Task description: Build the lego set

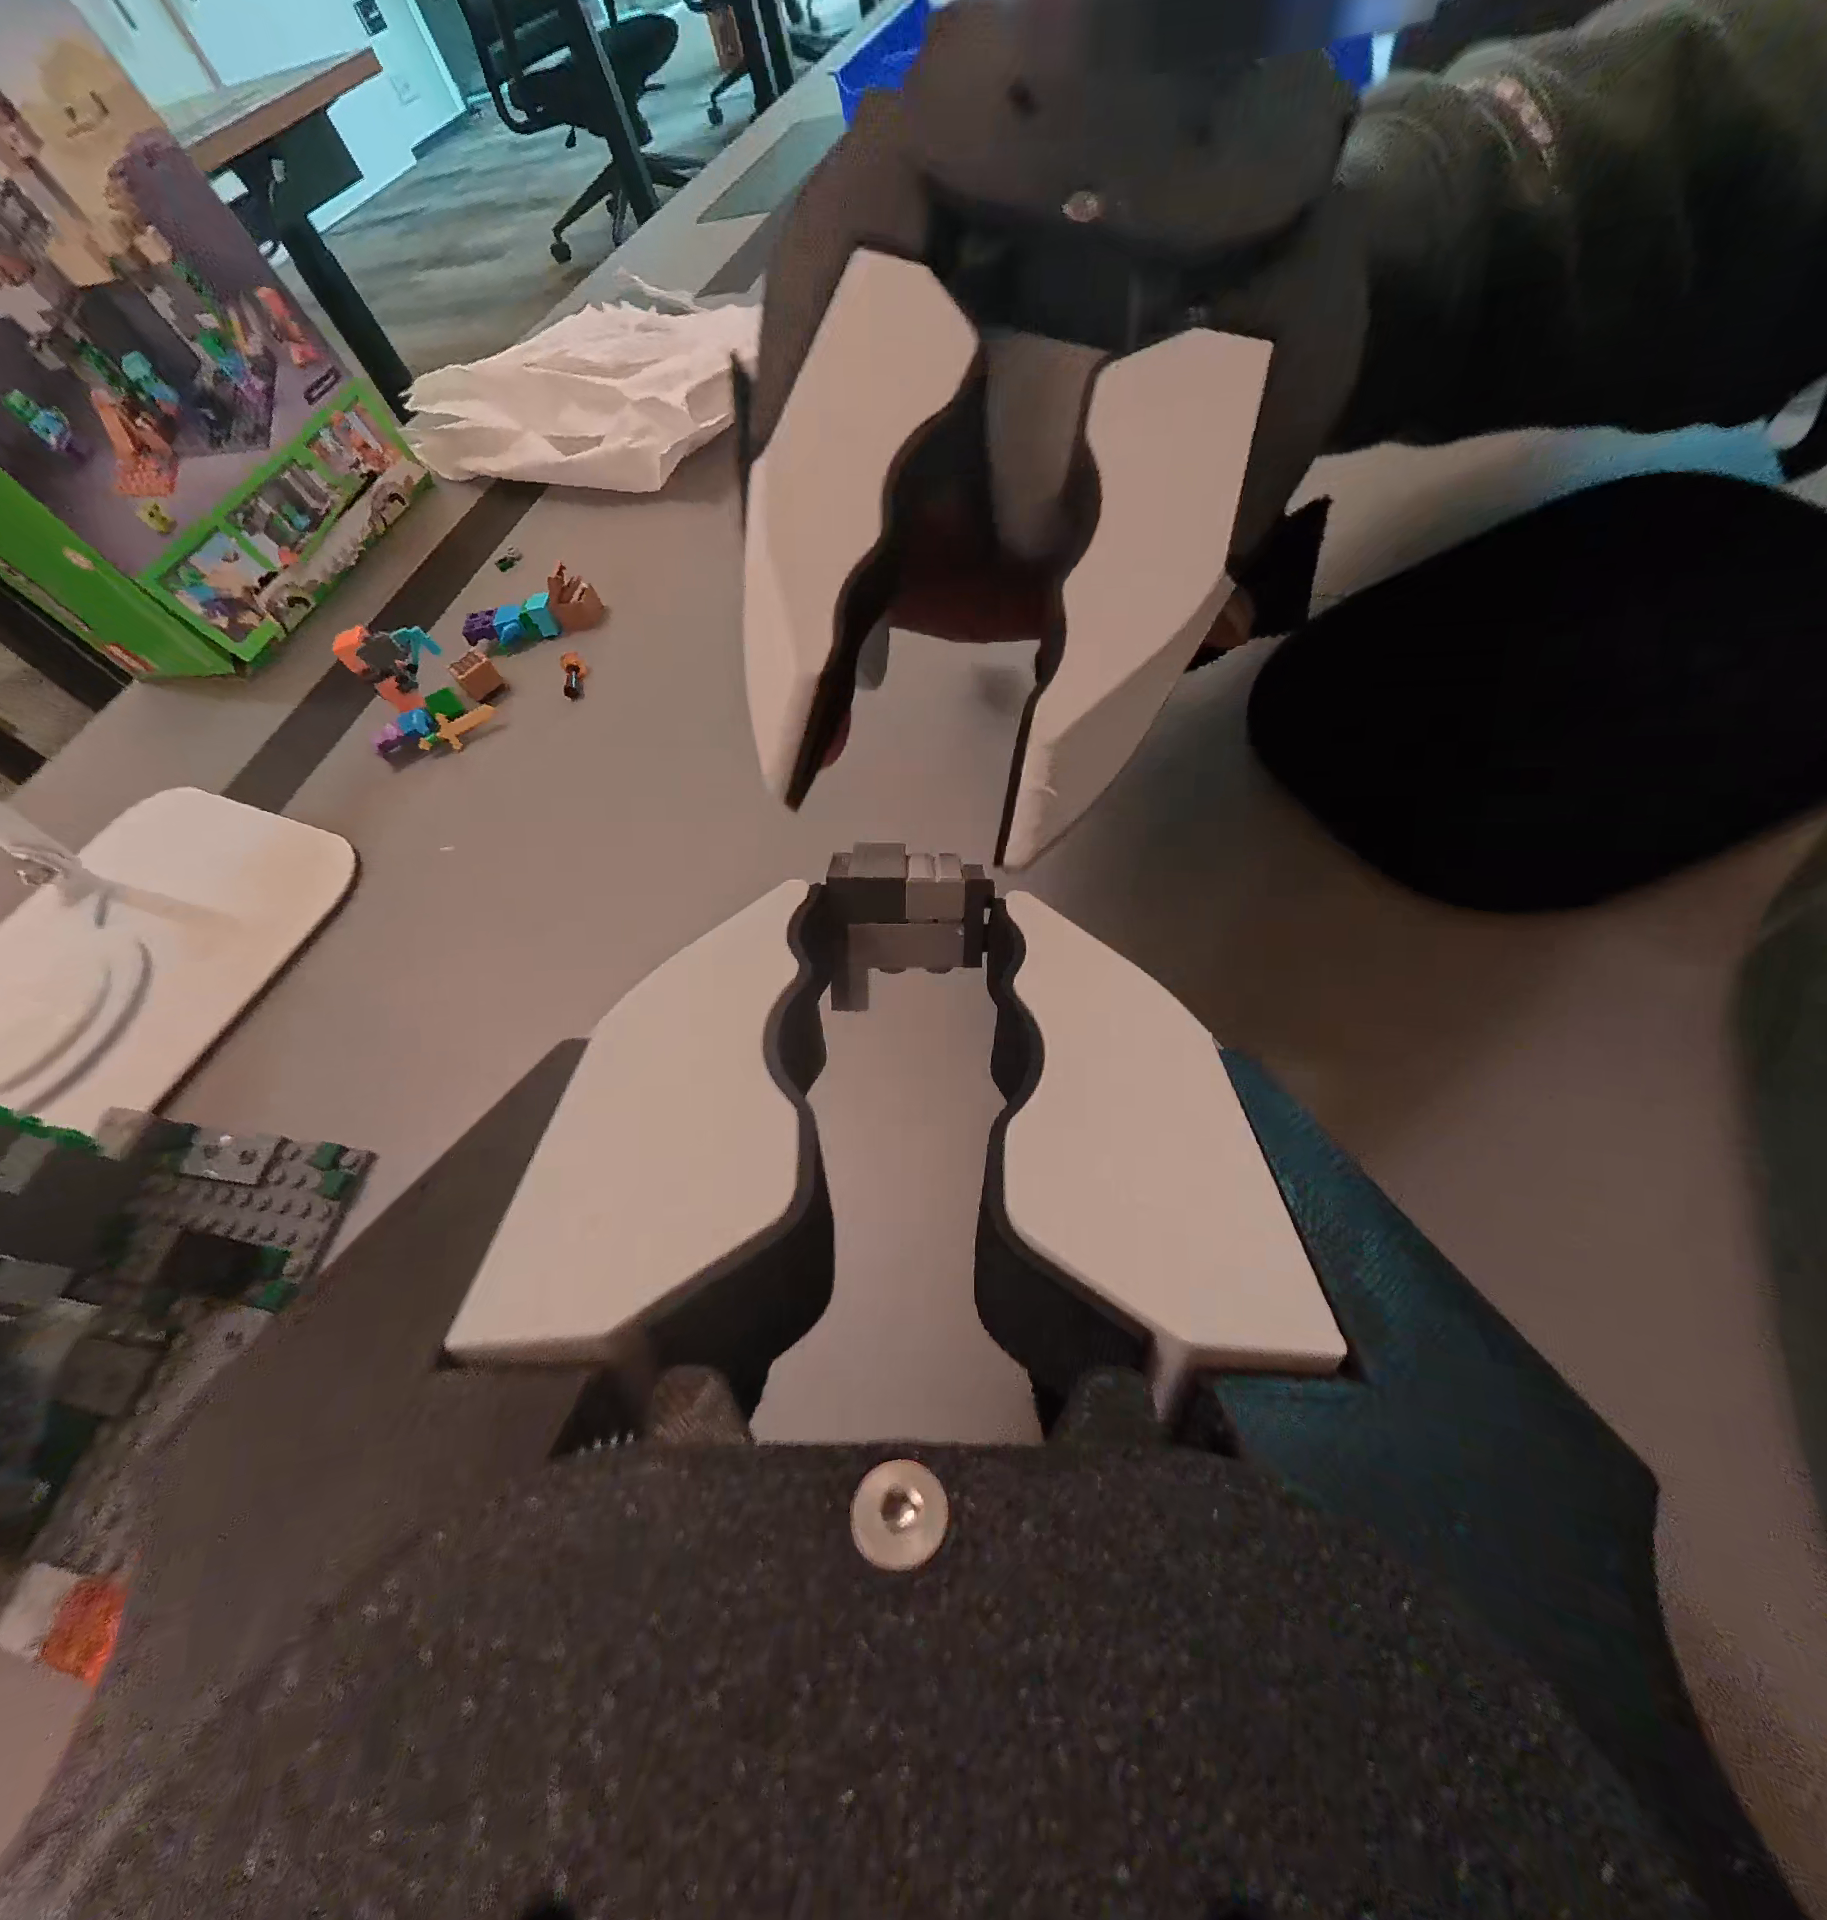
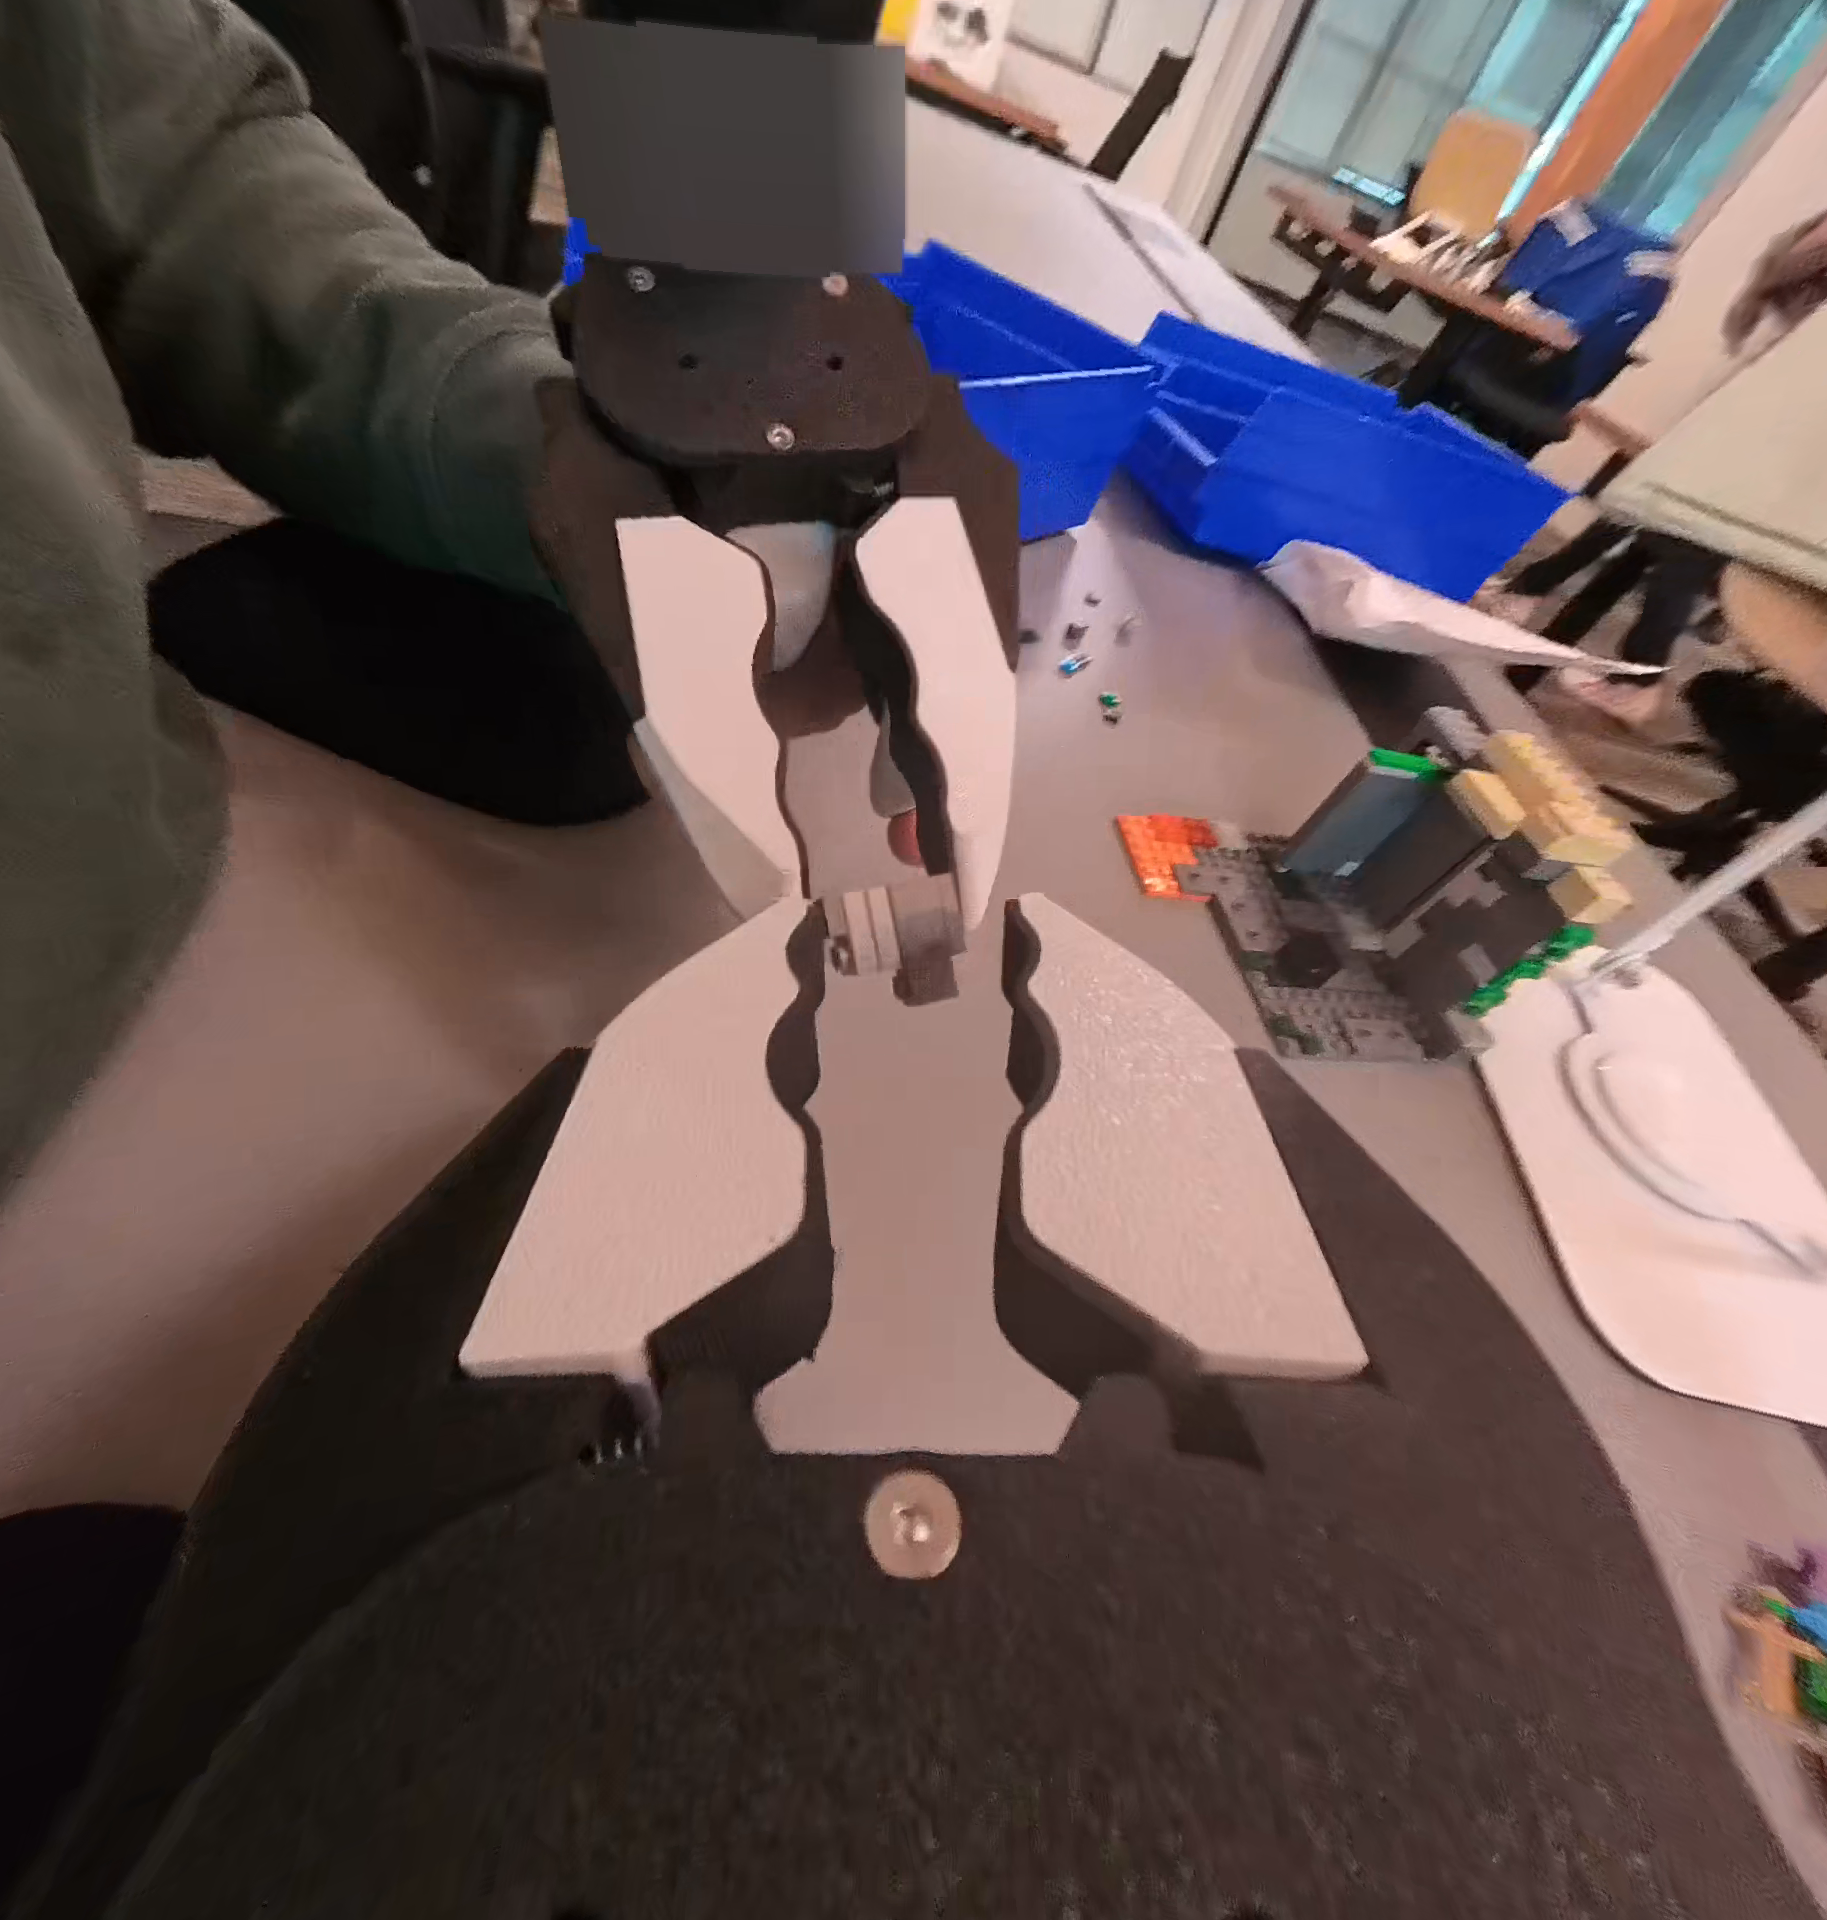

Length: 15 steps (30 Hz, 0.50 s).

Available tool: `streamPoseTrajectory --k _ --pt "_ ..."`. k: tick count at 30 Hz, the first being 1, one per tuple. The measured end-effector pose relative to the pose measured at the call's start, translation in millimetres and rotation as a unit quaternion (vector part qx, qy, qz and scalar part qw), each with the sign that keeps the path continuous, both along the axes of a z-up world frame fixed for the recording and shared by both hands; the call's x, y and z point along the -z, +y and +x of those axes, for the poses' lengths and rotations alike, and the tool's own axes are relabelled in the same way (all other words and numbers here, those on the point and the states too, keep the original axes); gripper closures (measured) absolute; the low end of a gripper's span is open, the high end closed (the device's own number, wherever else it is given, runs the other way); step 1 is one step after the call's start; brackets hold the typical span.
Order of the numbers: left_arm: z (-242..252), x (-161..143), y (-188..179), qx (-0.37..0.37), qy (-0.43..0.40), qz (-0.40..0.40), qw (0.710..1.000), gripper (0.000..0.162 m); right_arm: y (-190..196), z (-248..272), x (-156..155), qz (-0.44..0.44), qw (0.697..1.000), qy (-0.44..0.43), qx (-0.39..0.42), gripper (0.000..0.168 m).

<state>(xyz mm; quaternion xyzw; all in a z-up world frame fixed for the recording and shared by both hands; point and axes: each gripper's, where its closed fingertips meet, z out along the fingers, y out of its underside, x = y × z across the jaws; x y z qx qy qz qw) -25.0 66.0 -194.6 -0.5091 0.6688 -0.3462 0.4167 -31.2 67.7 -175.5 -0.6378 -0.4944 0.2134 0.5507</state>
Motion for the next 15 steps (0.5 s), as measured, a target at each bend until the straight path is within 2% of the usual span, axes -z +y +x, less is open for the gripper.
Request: streamPoseTrajectory --k 9,15 --pt "-4 5 -6 0.004 0.043 0.103 0.994 0.133 -8 -8 13 -0.039 0.998 -0.018 -0.043 0.138" --pt "-4 7 -10 0.017 0.047 0.100 0.994 0.133 -12 -9 14 -0.031 0.998 -0.020 -0.050 0.142"
